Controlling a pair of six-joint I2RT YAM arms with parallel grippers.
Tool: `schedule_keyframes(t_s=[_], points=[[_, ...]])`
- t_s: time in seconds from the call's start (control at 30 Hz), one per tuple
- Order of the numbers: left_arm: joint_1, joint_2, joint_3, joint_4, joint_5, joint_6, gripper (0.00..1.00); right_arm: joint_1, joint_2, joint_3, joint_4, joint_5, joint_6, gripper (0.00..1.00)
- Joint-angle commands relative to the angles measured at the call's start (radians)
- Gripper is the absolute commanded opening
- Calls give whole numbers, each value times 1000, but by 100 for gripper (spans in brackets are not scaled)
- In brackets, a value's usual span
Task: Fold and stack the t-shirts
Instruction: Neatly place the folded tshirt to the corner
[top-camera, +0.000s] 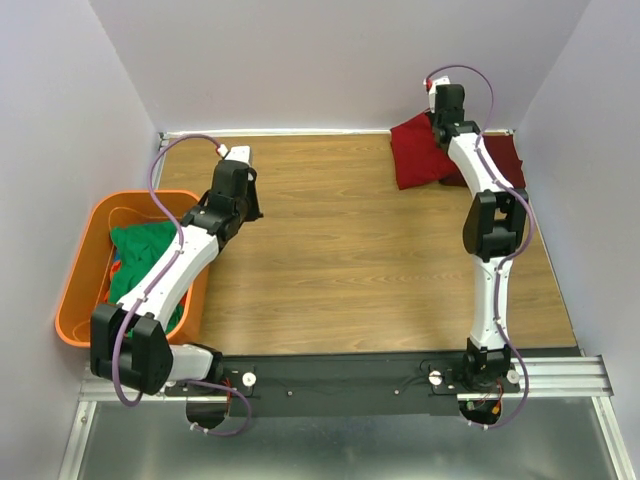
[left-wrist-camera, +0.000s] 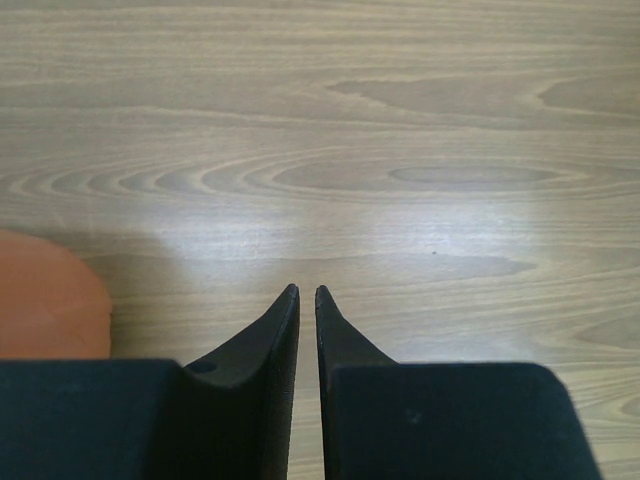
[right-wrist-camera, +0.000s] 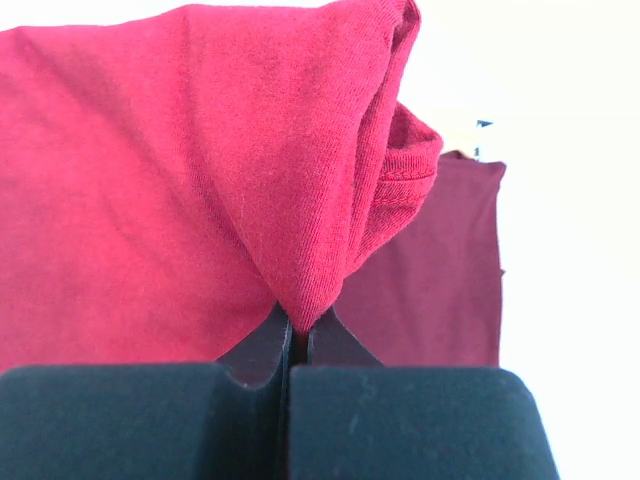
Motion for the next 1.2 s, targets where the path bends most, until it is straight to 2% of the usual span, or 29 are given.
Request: schedule_keyframes(t_s=[0.0,0.2,1.17], points=[[10,3,-32,44,-5,27,19,-12,-15,81,-58,-10,-66,1],[18,-2,-54,63,2,30,18,-20,-10,131,-93,-4,-90,1],[26,18,-125,119,25,34,16,-56,-113,179,-110,-36,-135,1]])
